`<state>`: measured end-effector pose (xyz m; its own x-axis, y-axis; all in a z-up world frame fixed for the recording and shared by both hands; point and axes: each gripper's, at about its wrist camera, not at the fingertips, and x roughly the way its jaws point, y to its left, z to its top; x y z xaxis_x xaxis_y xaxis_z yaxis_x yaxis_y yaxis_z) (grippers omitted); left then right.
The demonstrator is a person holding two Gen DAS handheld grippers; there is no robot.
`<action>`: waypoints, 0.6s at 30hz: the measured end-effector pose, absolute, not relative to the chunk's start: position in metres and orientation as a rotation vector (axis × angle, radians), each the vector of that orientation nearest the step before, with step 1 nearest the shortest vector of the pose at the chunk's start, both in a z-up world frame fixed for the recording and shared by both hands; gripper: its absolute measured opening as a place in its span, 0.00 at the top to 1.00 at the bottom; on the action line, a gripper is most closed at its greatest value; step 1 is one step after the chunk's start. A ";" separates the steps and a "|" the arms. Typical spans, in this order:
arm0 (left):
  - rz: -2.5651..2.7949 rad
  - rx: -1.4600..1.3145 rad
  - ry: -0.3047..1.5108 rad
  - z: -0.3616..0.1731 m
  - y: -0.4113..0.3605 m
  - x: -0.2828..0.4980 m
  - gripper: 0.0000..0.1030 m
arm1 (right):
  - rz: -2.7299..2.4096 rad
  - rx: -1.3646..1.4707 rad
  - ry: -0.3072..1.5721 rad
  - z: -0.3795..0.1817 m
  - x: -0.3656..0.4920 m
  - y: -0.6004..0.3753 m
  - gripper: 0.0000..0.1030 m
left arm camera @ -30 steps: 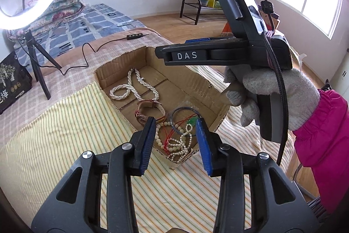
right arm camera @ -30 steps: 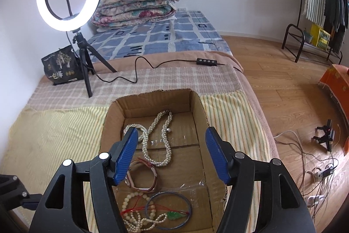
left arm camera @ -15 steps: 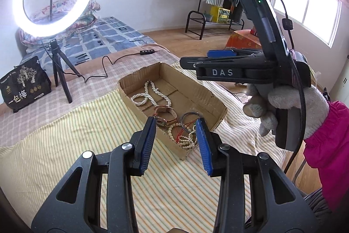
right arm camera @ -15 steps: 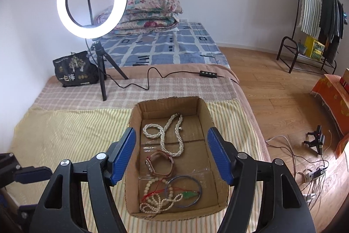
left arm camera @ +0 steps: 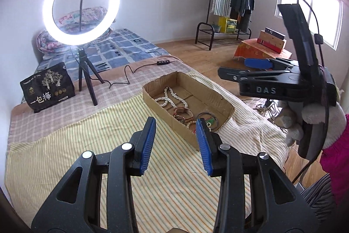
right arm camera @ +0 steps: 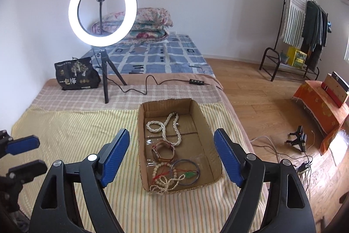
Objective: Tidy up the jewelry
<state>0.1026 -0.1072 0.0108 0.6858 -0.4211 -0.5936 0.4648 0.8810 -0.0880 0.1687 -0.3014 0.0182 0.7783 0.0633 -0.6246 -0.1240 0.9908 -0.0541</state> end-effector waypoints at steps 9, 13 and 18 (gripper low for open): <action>-0.442 0.105 0.591 0.025 -0.093 0.080 0.28 | 0.080 -0.085 0.598 0.033 0.130 -0.290 0.21; -0.412 0.090 0.599 0.024 -0.087 0.078 0.13 | 0.076 -0.092 0.581 0.032 0.120 -0.286 0.20; -0.349 0.121 0.579 0.024 -0.083 0.074 0.04 | 0.055 -0.105 0.565 0.029 0.113 -0.285 0.20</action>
